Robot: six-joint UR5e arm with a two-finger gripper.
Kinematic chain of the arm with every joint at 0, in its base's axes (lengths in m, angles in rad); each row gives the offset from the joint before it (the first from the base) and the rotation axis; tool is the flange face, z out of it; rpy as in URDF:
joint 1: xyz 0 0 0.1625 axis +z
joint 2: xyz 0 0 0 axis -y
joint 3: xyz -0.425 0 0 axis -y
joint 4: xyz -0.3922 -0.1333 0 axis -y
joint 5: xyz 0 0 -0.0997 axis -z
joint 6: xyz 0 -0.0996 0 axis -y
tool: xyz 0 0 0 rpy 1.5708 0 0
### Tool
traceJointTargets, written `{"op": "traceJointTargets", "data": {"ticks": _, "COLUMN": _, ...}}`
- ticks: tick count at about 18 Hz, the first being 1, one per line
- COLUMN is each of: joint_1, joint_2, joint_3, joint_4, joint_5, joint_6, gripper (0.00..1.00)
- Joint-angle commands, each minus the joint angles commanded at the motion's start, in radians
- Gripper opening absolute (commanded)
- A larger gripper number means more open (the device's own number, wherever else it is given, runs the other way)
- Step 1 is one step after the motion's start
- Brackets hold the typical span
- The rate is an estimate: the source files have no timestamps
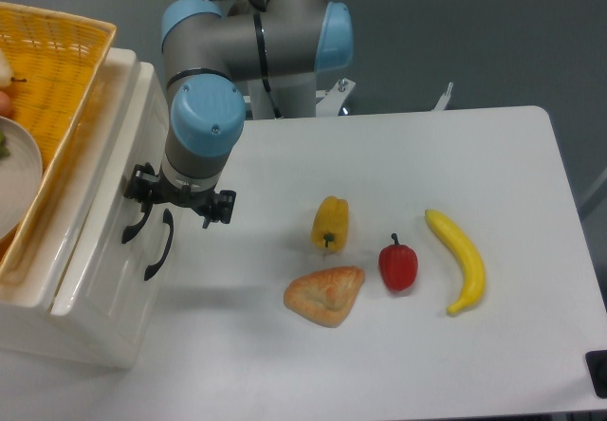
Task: Slide the top white drawer open
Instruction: 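Pull the upper drawer outward by its handle, sliding it open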
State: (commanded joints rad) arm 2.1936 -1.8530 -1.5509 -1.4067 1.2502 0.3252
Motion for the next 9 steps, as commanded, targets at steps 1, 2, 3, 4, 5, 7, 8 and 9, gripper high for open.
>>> {"op": "traceJointTargets", "data": {"ticks": 1, "joint_1": 0.003, "joint_2": 0.0, "joint_3": 0.0, "joint_4": 0.0, "joint_5": 0.0, "joint_6": 0.0, "gripper": 1.0}}
{"op": "traceJointTargets", "data": {"ticks": 2, "joint_1": 0.005, "joint_2": 0.0, "joint_3": 0.002, "joint_4": 0.0, "joint_5": 0.0, "joint_6": 0.002, "gripper": 1.0}}
{"op": "traceJointTargets", "data": {"ticks": 3, "joint_1": 0.006, "joint_2": 0.0, "joint_3": 0.002, "joint_4": 0.002, "joint_5": 0.002, "joint_6": 0.002, "gripper": 1.0}}
{"op": "traceJointTargets", "data": {"ticks": 4, "joint_1": 0.012, "joint_2": 0.0, "joint_3": 0.002, "joint_4": 0.002, "joint_5": 0.0, "joint_6": 0.002, "gripper": 1.0}}
{"op": "traceJointTargets", "data": {"ticks": 5, "joint_1": 0.017, "joint_2": 0.002, "joint_3": 0.002, "joint_4": 0.002, "joint_5": 0.0, "joint_6": 0.002, "gripper": 1.0}}
{"op": "traceJointTargets", "data": {"ticks": 7, "joint_1": 0.021, "joint_2": 0.003, "joint_3": 0.005, "joint_4": 0.002, "joint_5": 0.0, "joint_6": 0.002, "gripper": 1.0}}
{"op": "traceJointTargets", "data": {"ticks": 8, "joint_1": 0.021, "joint_2": 0.002, "joint_3": 0.008, "joint_4": 0.0, "joint_5": 0.002, "joint_6": 0.003, "gripper": 1.0}}
{"op": "traceJointTargets", "data": {"ticks": 9, "joint_1": 0.023, "joint_2": 0.002, "joint_3": 0.009, "joint_4": 0.0, "joint_5": 0.002, "joint_6": 0.002, "gripper": 1.0}}
